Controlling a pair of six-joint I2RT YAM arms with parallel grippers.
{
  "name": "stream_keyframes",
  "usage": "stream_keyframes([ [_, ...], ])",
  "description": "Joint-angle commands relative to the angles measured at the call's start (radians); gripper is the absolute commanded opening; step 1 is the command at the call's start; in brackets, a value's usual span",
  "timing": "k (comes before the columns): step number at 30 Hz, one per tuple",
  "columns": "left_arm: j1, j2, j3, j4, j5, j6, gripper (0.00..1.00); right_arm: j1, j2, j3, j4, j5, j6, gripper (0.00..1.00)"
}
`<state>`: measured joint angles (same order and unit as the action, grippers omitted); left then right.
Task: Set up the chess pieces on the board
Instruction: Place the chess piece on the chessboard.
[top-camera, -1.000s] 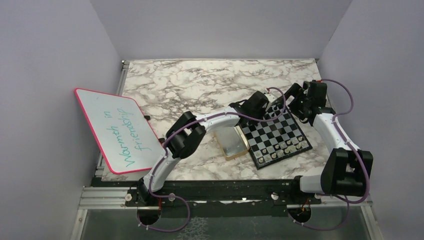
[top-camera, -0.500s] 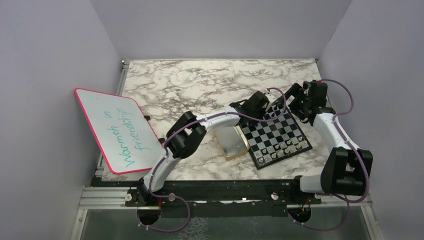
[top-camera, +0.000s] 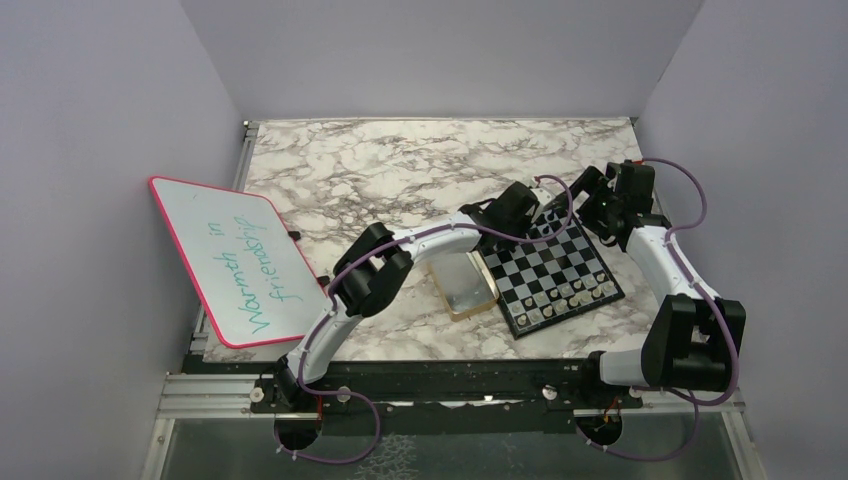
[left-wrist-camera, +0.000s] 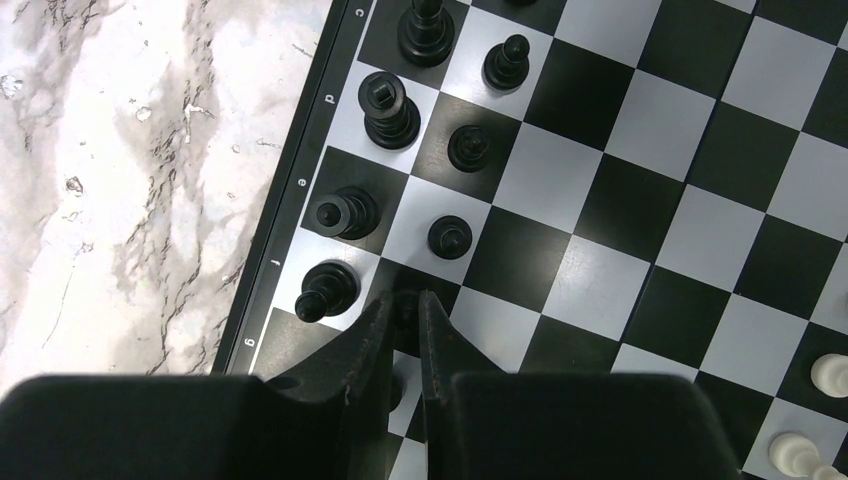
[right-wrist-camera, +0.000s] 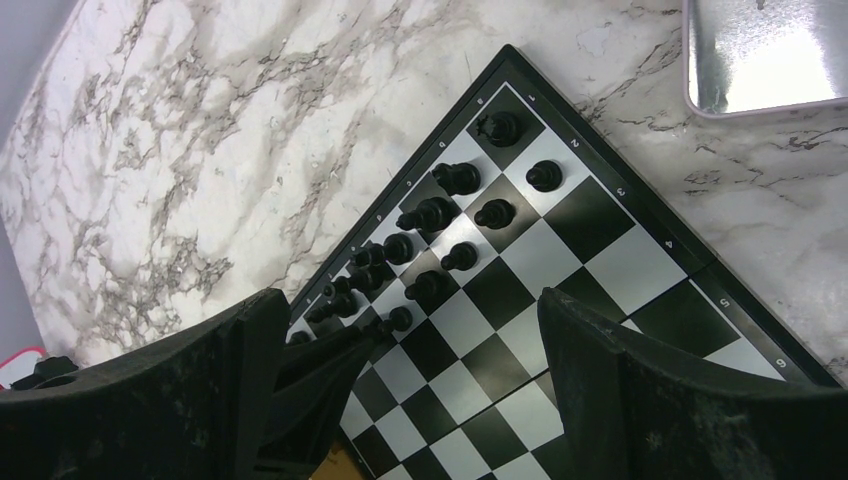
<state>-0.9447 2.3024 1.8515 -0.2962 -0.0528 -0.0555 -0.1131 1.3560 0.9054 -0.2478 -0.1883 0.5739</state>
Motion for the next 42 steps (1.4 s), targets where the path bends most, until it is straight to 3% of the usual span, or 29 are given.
stream_keyframes([
  [1, -0.008, 0.003, 0.035, -0.027, -0.001, 0.011, 0.15, -0.005, 0.008, -0.007, 0.032, -0.002, -0.014, 1.00],
  [13, -0.008, -0.009, 0.035, -0.035, 0.008, 0.012, 0.16, -0.005, -0.001, -0.001, 0.013, 0.022, -0.018, 1.00],
  [27, -0.008, -0.085, 0.054, -0.038, 0.027, -0.011, 0.27, -0.005, -0.026, 0.021, -0.009, 0.006, -0.022, 1.00],
  [42, 0.066, -0.292, -0.003, -0.043, 0.122, -0.056, 0.46, -0.009, -0.001, 0.132, -0.030, 0.130, -0.110, 1.00],
])
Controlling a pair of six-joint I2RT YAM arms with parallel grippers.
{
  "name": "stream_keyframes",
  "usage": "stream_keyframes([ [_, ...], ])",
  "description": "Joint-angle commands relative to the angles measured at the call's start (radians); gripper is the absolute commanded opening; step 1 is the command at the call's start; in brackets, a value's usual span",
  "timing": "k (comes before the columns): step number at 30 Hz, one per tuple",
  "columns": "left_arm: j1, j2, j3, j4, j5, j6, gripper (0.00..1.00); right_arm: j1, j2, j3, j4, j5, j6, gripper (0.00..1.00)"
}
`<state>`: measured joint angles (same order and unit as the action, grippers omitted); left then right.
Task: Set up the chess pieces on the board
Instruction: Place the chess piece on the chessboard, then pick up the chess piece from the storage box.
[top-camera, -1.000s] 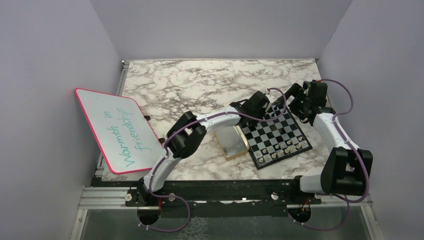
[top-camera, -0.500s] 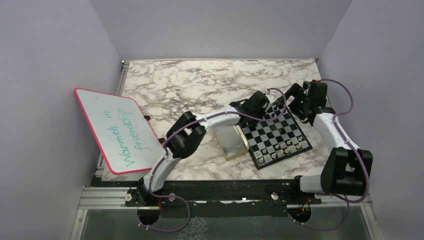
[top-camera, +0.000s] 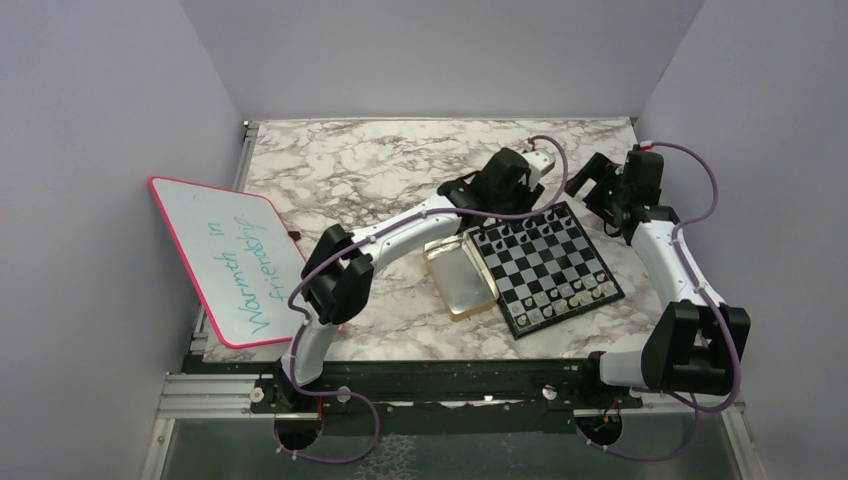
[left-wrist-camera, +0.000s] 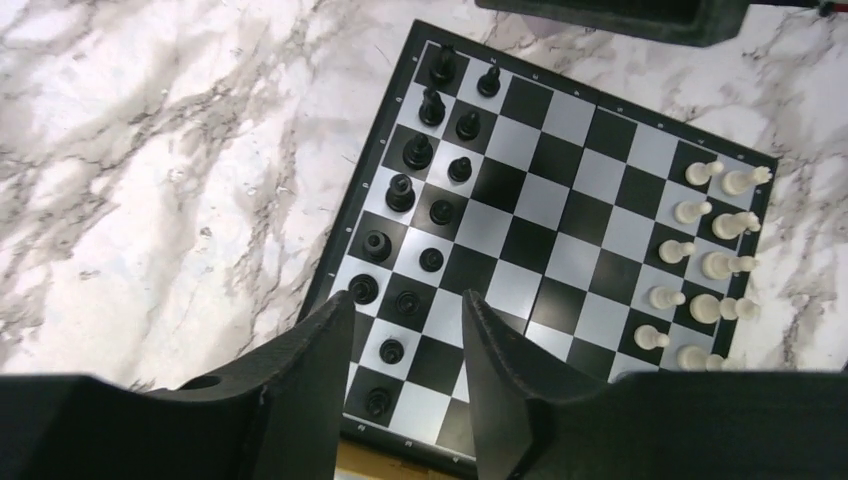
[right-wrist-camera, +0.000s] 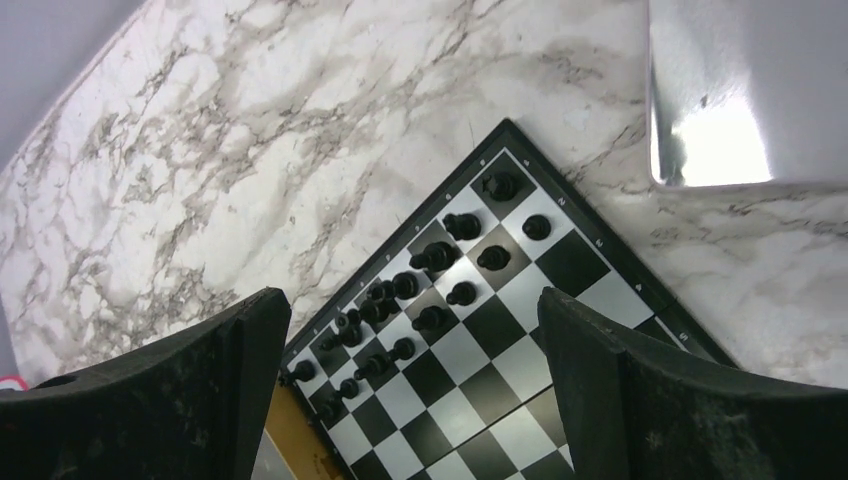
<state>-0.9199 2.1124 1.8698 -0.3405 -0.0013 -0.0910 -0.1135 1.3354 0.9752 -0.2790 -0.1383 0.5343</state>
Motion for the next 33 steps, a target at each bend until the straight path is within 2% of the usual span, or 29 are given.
stream_keyframes([
  [1, 0.054, -0.120, -0.031, 0.002, 0.088, -0.022, 0.47, -0.009, 0.032, 0.082, -0.001, 0.101, -0.093, 1.00],
  [4, 0.092, -0.186, -0.070, 0.000, 0.150, -0.028, 0.55, -0.012, 0.097, 0.165, -0.045, 0.190, -0.145, 1.00],
  [6, 0.117, -0.240, -0.111, -0.003, 0.182, -0.027, 0.66, -0.015, 0.135, 0.213, -0.067, 0.254, -0.183, 1.00],
  [7, 0.129, -0.267, -0.135, -0.005, 0.197, -0.026, 0.91, -0.017, 0.148, 0.223, -0.060, 0.273, -0.212, 1.00],
  [8, 0.144, -0.297, -0.165, -0.007, 0.213, -0.026, 0.98, -0.021, 0.159, 0.227, -0.045, 0.288, -0.236, 0.99],
  [15, 0.189, -0.537, -0.423, 0.055, 0.187, -0.024, 0.99, -0.049, 0.233, 0.268, 0.059, 0.353, -0.346, 0.73],
  [20, 0.193, -0.682, -0.612, 0.063, 0.155, 0.001, 0.99, -0.072, 0.314, 0.306, 0.079, 0.388, -0.337, 0.59],
  [25, 0.215, -0.781, -0.768, 0.042, 0.148, -0.010, 0.99, -0.101, 0.405, 0.313, 0.153, 0.386, -0.315, 0.59],
  [33, 0.242, -0.868, -0.886, 0.052, 0.143, 0.000, 0.99, -0.151, 0.615, 0.449, 0.170, 0.315, -0.359, 0.59],
])
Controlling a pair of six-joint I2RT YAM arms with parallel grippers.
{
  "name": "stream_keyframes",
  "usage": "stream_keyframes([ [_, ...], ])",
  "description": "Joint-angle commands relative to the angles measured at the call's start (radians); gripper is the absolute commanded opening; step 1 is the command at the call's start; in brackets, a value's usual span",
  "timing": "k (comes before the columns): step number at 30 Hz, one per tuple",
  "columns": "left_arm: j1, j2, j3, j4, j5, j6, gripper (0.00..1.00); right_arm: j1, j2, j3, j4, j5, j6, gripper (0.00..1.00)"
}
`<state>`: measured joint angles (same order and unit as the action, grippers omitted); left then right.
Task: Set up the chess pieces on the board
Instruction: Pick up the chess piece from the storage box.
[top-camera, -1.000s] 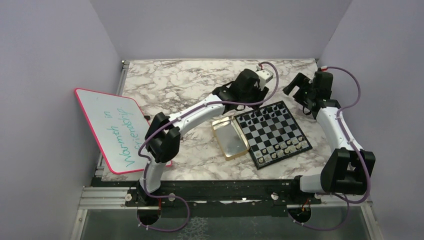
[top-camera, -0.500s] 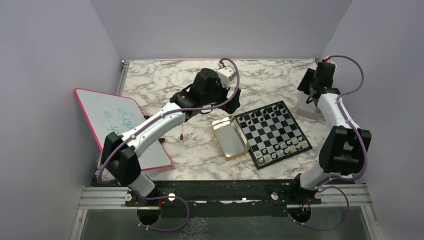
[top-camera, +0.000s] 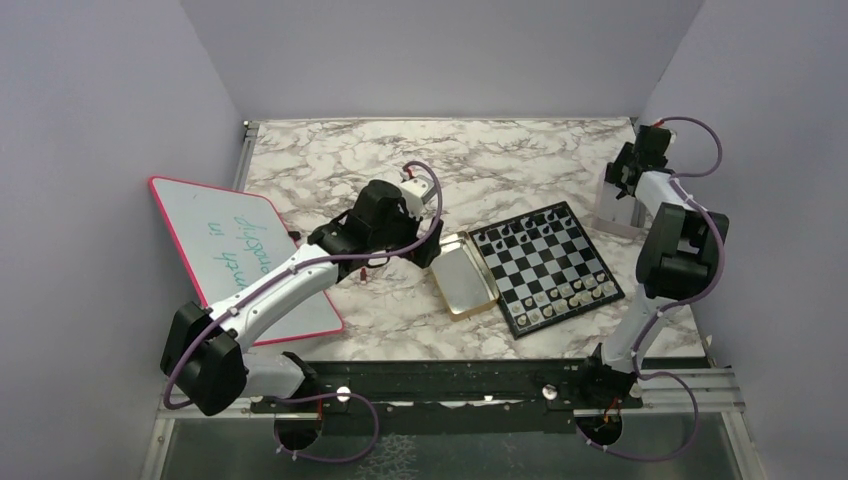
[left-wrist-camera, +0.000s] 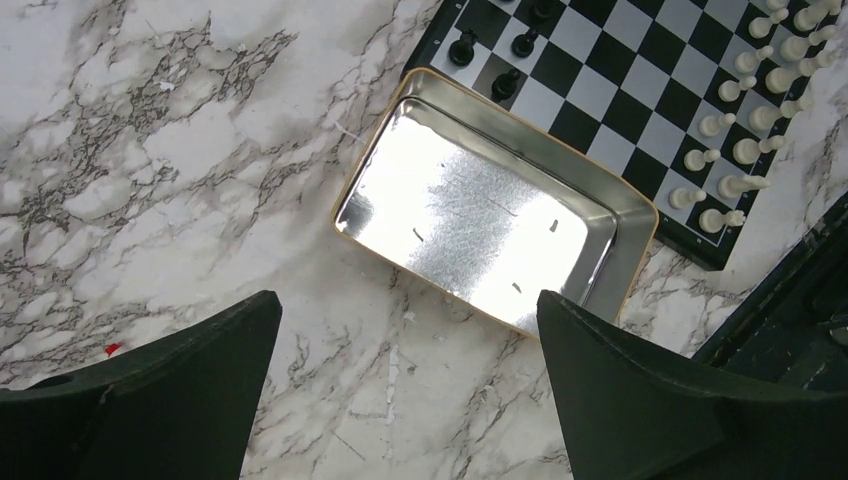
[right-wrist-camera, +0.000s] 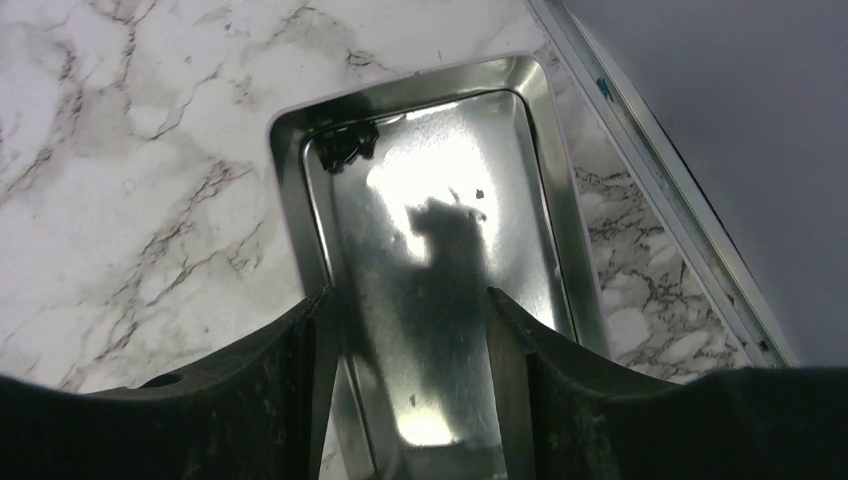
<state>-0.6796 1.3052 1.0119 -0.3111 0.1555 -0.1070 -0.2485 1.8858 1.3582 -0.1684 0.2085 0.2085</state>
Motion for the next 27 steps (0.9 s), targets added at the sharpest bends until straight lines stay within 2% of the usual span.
stream_keyframes([
  [1, 0.002, -0.066, -0.030, 0.022, -0.018, 0.021, 0.99, -0.020, 0.087, 0.076, 0.067, -0.043, -0.039, 0.60],
  [13, 0.001, -0.068, -0.047, 0.043, -0.021, 0.036, 0.99, -0.071, 0.240, 0.138, 0.143, -0.203, -0.038, 0.63],
  [20, 0.001, -0.056, -0.047, 0.043, -0.021, 0.039, 0.99, -0.085, 0.260, 0.150, 0.159, -0.275, -0.059, 0.62],
  [27, 0.002, -0.045, -0.045, 0.043, -0.013, 0.036, 0.99, -0.086, 0.258, 0.140, 0.217, -0.285, -0.063, 0.57],
])
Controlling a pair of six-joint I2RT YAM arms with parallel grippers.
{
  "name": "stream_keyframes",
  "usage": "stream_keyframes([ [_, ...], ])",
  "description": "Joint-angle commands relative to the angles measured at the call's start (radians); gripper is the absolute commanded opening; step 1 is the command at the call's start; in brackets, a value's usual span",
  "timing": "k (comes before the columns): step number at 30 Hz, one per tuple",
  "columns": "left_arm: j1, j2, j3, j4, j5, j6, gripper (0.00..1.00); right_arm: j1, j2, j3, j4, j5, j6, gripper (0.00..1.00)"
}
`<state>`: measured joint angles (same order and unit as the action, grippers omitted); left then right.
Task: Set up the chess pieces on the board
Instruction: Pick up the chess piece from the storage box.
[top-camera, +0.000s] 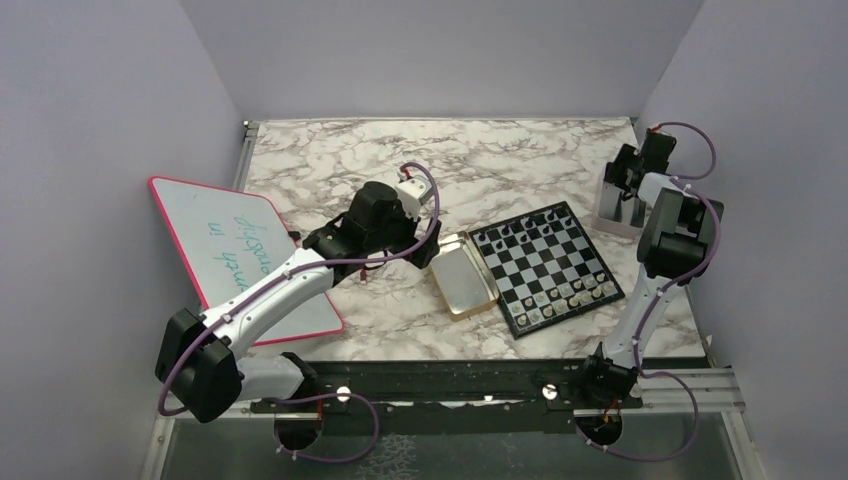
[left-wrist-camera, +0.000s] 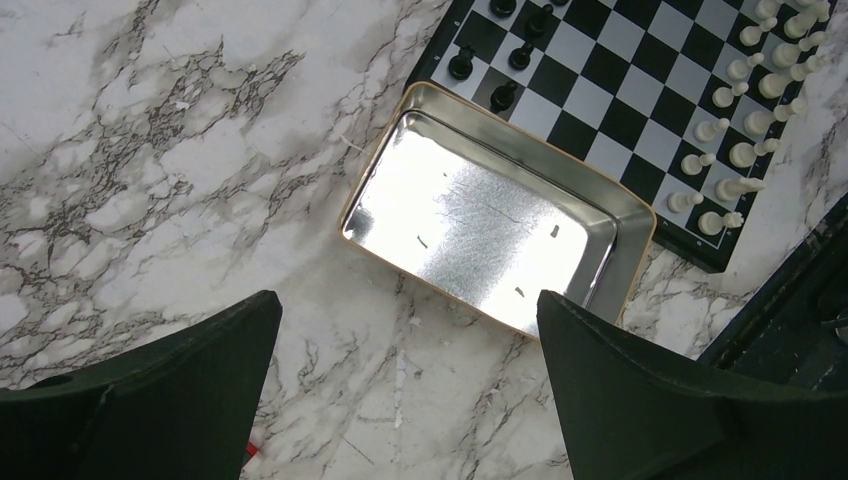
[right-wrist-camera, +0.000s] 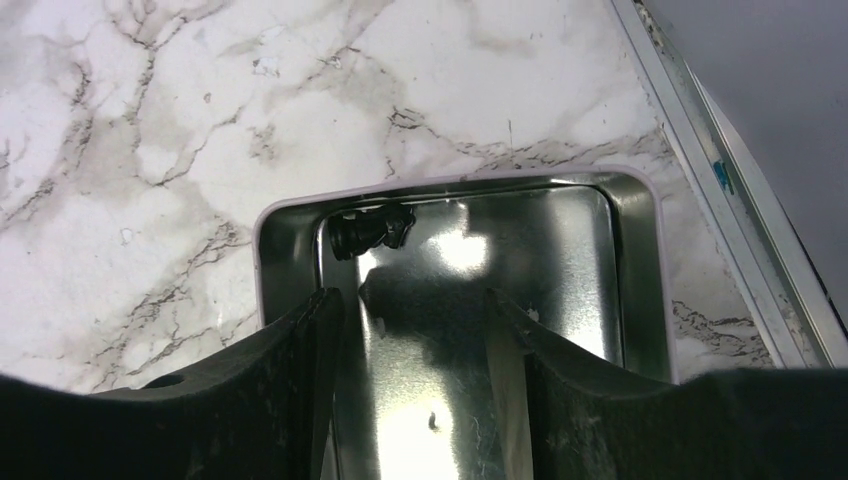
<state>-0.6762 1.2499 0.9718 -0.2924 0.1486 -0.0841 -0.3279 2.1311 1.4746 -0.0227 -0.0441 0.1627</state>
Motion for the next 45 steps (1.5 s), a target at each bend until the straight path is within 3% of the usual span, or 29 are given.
stream_keyframes([
  [1, -0.002, 0.012, -0.005, 0.024, -0.004, 0.013, 0.99, -0.007, 0.017, 0.029, 0.070, -0.027, -0.017, 0.57],
  [18, -0.001, 0.033, 0.002, 0.023, 0.010, 0.009, 0.99, -0.007, 0.074, 0.053, 0.074, -0.018, -0.048, 0.56],
  [31, -0.001, 0.031, 0.004, 0.022, 0.016, 0.007, 0.99, -0.007, 0.025, 0.032, 0.065, 0.021, -0.050, 0.37],
  [35, -0.001, 0.031, 0.004, 0.022, 0.017, 0.007, 0.99, -0.007, 0.002, 0.022, 0.100, -0.062, -0.025, 0.38],
  [45, 0.000, 0.030, 0.004, 0.022, 0.023, 0.006, 0.99, -0.007, 0.034, 0.045, 0.112, -0.104, 0.014, 0.49],
])
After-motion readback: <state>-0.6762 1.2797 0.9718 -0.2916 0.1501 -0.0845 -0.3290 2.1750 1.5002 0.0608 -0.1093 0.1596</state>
